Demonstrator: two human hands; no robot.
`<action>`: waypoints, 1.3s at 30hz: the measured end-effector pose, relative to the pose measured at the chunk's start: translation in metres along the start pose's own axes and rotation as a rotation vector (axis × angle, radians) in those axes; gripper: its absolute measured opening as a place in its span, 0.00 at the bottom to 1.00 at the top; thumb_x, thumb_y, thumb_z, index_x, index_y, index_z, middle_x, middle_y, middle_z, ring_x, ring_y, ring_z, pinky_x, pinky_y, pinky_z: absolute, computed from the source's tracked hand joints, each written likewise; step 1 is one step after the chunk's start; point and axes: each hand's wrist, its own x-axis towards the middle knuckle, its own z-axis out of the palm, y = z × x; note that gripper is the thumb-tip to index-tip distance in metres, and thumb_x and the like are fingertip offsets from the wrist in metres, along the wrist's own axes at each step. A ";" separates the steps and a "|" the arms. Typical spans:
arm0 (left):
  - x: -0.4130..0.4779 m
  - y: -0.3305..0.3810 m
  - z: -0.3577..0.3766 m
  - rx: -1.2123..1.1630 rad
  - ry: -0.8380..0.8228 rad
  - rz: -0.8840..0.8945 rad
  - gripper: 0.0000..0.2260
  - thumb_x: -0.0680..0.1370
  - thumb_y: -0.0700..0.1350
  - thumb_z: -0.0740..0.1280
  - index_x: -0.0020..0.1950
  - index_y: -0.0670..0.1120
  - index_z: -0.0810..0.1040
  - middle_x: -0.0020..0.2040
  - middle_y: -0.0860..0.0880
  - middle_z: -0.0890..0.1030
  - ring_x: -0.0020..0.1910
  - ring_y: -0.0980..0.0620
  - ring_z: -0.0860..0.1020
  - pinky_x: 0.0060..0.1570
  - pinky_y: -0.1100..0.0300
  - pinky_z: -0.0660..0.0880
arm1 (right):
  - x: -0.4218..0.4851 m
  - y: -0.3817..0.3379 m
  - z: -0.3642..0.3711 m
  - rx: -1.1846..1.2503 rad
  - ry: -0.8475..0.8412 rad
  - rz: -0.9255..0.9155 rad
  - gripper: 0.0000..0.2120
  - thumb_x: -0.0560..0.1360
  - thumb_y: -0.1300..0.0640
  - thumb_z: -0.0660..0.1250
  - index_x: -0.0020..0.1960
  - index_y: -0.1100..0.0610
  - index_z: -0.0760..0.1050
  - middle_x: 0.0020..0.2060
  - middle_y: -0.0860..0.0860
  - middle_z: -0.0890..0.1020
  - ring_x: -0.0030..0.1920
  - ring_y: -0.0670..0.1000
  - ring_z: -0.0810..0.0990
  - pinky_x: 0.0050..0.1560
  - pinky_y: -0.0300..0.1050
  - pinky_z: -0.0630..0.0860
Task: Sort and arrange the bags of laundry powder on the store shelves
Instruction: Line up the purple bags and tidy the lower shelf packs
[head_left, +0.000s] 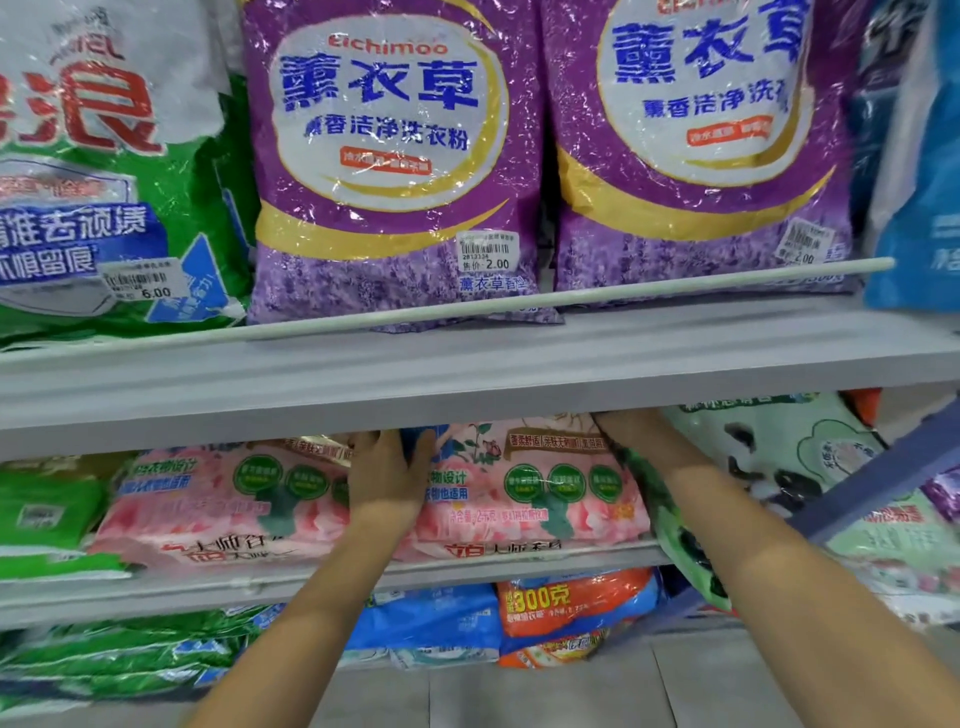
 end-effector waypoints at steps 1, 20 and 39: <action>0.002 0.001 0.001 0.051 -0.005 0.024 0.18 0.80 0.47 0.62 0.66 0.36 0.71 0.65 0.36 0.73 0.64 0.38 0.70 0.63 0.50 0.65 | 0.001 0.002 0.005 -0.001 0.076 -0.028 0.09 0.80 0.59 0.59 0.47 0.62 0.76 0.48 0.57 0.80 0.53 0.56 0.78 0.56 0.49 0.74; -0.005 0.009 0.003 0.106 -0.011 0.074 0.19 0.80 0.48 0.62 0.68 0.39 0.71 0.70 0.34 0.62 0.70 0.36 0.60 0.68 0.47 0.59 | 0.003 0.028 0.013 0.313 0.455 -0.053 0.09 0.78 0.64 0.61 0.46 0.70 0.77 0.44 0.63 0.81 0.45 0.58 0.79 0.45 0.47 0.72; -0.042 0.023 -0.027 0.170 -0.230 0.368 0.25 0.79 0.52 0.64 0.74 0.46 0.65 0.72 0.42 0.67 0.65 0.40 0.72 0.68 0.45 0.66 | -0.119 0.018 0.044 -0.172 0.540 -0.330 0.17 0.79 0.53 0.59 0.65 0.59 0.71 0.62 0.58 0.74 0.61 0.58 0.72 0.62 0.51 0.68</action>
